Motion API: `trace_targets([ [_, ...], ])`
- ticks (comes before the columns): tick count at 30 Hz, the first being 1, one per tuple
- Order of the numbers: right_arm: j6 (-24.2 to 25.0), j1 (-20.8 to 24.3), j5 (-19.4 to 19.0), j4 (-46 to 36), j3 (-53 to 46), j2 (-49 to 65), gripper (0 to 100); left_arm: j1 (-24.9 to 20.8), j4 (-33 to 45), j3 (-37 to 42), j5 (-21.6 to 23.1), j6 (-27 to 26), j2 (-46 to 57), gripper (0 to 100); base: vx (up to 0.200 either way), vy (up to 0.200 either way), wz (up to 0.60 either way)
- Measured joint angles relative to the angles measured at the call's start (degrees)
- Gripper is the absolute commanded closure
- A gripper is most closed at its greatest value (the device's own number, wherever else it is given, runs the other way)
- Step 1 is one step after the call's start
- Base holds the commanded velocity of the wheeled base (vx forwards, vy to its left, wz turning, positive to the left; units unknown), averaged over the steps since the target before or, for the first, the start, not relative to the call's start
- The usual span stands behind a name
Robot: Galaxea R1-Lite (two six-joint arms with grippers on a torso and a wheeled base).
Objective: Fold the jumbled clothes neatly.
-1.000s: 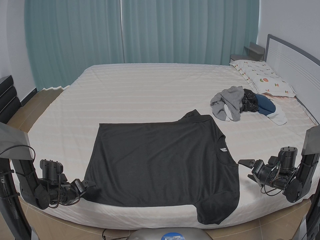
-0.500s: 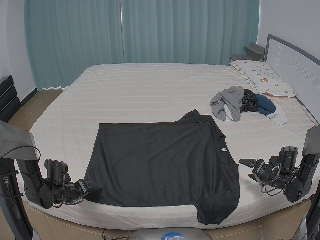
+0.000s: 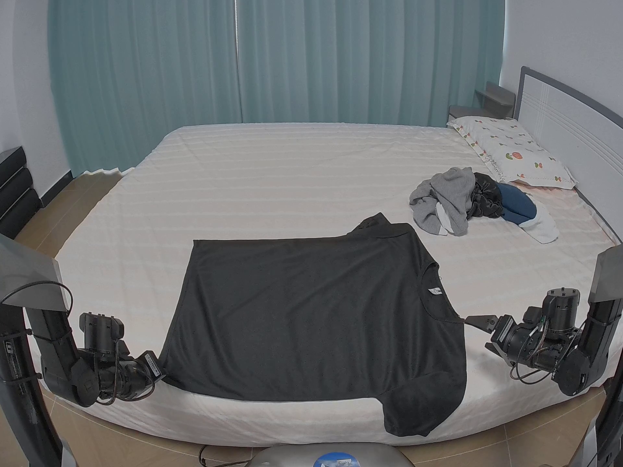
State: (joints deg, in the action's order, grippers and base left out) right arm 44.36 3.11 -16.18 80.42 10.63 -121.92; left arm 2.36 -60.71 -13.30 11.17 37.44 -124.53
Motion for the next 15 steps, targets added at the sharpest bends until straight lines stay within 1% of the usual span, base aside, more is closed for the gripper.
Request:
trace_targets([
  [3, -0.87, 0.46, 0.01, -0.2, -0.38, -0.62, 0, 0.2, -0.02, 1.01, 0.0, 0.04, 1.21, 100, 0.0, 0.0, 0.0],
  [11, -1.1, 2.89, 0.33, -0.63, 0.87, -3.83, 0, 1.01, 0.04, 2.33, 0.13, 0.77, 4.38, 100, 0.0, 0.0, 0.0],
  [15, -1.1, 3.15, 0.44, -2.26, 2.62, -5.49, 0, 1.6, -0.09, 2.15, 0.11, 2.55, 5.38, 100, 0.0, 0.0, 0.0],
])
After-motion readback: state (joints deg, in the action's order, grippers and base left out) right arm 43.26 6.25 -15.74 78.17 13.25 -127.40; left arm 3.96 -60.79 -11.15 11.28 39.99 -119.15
